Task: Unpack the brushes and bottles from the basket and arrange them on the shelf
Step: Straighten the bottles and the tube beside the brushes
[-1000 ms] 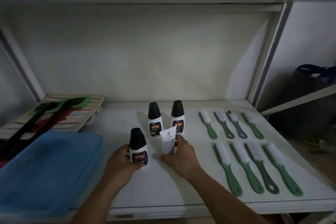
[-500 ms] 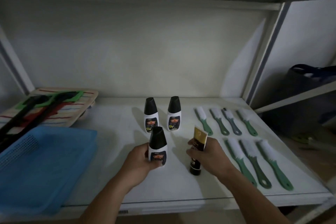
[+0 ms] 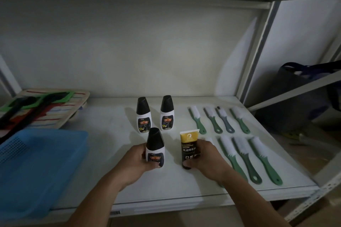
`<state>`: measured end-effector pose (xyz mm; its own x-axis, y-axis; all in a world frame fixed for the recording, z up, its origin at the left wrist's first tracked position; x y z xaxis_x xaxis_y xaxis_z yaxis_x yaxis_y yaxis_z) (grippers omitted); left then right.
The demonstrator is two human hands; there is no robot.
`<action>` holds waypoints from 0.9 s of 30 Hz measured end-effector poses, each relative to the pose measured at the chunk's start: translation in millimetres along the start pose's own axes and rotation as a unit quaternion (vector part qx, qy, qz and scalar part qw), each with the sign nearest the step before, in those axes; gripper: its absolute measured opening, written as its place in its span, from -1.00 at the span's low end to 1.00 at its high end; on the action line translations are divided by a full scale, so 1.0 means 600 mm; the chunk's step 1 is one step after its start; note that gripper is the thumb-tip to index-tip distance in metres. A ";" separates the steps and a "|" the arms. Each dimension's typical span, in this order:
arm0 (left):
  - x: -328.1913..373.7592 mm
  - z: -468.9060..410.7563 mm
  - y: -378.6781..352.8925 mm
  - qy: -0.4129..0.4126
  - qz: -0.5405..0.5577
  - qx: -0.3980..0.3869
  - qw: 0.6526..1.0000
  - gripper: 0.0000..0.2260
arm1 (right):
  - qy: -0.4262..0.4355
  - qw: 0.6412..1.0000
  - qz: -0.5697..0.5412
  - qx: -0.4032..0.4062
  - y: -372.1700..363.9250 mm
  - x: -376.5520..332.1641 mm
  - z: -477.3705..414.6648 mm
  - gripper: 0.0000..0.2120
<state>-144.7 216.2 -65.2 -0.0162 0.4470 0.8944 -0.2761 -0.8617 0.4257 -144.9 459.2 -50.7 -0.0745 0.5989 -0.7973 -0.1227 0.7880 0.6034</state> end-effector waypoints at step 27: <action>-0.030 -0.006 0.071 0.029 -0.049 0.061 0.997 -0.60 | 0.002 0.993 -0.117 0.017 0.078 0.044 -0.039 -0.47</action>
<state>-159.9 172.4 -63.5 -0.0512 0.5400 0.8401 -0.1610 -0.8347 0.5266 -175.9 508.3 -43.8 -0.0519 0.3982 -0.9158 -0.1029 0.9100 0.4015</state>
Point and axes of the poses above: each hand's wrist, its own z-axis away from the middle knuckle, its own y-axis out of the back of the hand, x = y × z, the point moved 1 cm from there along -z, towards the middle knuckle, and after that the axes turned 2 degrees about -z, right-handed, at the moved point
